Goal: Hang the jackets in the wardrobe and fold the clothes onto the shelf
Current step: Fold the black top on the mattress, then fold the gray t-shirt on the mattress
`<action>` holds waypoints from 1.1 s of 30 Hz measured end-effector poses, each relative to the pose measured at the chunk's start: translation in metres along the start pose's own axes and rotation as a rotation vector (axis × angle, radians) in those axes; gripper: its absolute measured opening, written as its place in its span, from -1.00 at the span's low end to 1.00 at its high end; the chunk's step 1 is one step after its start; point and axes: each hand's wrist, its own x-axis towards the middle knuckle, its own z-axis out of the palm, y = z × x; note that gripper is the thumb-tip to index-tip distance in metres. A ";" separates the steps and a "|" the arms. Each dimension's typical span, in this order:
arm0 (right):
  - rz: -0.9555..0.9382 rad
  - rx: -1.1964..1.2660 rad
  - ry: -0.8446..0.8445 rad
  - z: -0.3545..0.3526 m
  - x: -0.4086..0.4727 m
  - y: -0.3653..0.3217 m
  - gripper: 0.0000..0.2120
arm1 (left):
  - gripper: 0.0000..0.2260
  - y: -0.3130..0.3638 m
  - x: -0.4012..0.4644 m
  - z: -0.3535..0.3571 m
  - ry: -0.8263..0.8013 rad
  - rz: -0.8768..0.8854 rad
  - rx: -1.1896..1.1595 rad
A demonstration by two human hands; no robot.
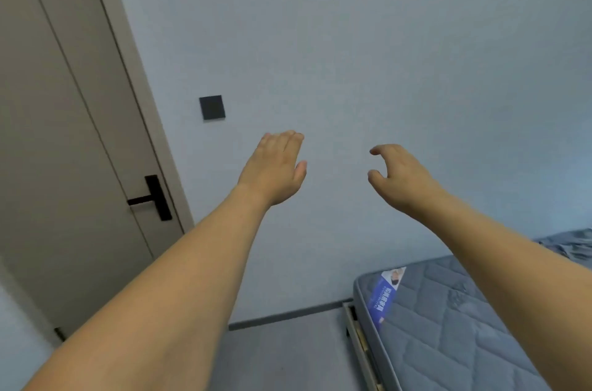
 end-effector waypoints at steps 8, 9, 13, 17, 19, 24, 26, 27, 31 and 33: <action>0.370 -0.071 -0.028 -0.011 0.007 0.202 -0.55 | -0.51 0.113 0.123 0.154 -0.204 0.242 -0.138; 0.405 -0.068 -0.029 -0.013 0.007 0.224 -0.55 | -0.51 0.127 0.137 0.168 -0.214 0.256 -0.144; 0.529 -0.063 0.008 -0.026 0.011 0.307 -0.56 | -0.51 0.183 0.193 0.216 -0.250 0.304 -0.172; 0.612 -0.031 0.009 -0.025 0.016 0.372 -0.56 | -0.51 0.240 0.244 0.259 -0.272 0.386 -0.217; 0.645 -0.033 0.000 -0.020 0.020 0.407 -0.56 | -0.51 0.268 0.267 0.286 -0.295 0.431 -0.230; 0.776 -0.039 0.019 0.005 0.026 0.509 -0.57 | -0.51 0.336 0.318 0.379 -0.356 0.553 -0.283; 0.850 -0.049 -0.001 0.024 0.025 0.559 -0.56 | -0.51 0.364 0.335 0.435 -0.403 0.595 -0.317; 0.884 -0.057 -0.003 0.035 0.025 0.587 -0.55 | -0.52 0.378 0.343 0.468 -0.427 0.607 -0.333; 1.004 -0.141 0.024 0.109 0.017 0.709 -0.53 | -0.55 0.446 0.349 0.636 -0.606 0.580 -0.330; 1.041 -0.197 0.023 0.159 0.002 0.771 -0.54 | -0.56 0.497 0.335 0.725 -0.680 0.610 -0.318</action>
